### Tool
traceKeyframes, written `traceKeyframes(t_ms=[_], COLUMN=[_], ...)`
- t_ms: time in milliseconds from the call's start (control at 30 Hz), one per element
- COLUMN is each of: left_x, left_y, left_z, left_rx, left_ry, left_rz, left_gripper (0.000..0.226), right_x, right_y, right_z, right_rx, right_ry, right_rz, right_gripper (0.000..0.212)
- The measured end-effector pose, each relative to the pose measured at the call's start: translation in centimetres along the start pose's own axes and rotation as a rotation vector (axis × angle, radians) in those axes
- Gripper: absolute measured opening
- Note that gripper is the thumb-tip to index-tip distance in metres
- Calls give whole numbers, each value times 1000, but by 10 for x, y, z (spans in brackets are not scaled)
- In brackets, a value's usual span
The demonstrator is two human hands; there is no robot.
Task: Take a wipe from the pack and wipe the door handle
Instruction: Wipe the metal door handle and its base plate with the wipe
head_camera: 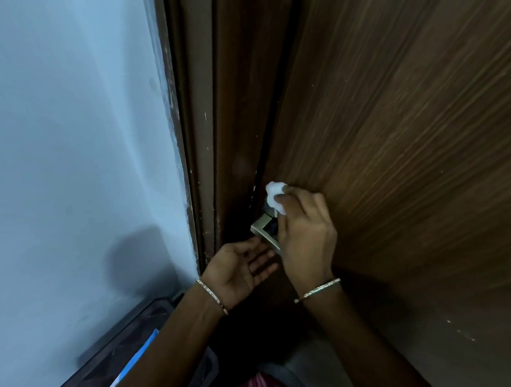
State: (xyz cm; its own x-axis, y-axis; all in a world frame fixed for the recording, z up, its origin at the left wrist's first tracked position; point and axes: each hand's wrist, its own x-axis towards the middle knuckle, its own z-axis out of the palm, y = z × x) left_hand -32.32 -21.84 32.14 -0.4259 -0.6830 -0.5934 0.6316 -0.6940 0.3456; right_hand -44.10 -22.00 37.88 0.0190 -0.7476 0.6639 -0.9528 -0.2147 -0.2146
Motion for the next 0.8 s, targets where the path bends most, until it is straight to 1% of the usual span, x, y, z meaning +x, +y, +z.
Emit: traceKeyframes(t_ms=[67, 133, 300, 333, 467, 600, 667, 733, 800], left_x=[1, 3, 5, 5, 7, 10, 12, 11, 11], left_y=[-1, -3, -1, 0, 0, 0, 0, 1, 1], left_z=[0, -1, -5, -7, -11, -13, -13, -14, -14], left_rx=[20, 27, 27, 20, 21, 33, 35, 42, 46], left_ry=[-6, -9, -17, -14, -6, -13, -22, -28, -23], left_rz=[-6, -2, -4, -7, -18, -20, -18, -16, -21], left_gripper=[23, 27, 22, 21, 20, 21, 22, 23, 22], right_x=[-3, -3, -1, -4, -21, -10, 1, 6, 2], right_y=[-1, 0, 7, 12, 34, 18, 5, 2, 10], right_z=[11, 20, 25, 23, 11, 18, 24, 25, 20], right_rx=[-89, -125, -187, -187, -132, -117, -119, -128, -148], right_ry=[-19, 0, -97, -98, -39, -91, -109, -116, -107], right_rz=[-43, -90, -309, -328, -322, -281, -272, -280, -308], right_gripper=[21, 18, 36, 37, 32, 36, 33, 29, 31])
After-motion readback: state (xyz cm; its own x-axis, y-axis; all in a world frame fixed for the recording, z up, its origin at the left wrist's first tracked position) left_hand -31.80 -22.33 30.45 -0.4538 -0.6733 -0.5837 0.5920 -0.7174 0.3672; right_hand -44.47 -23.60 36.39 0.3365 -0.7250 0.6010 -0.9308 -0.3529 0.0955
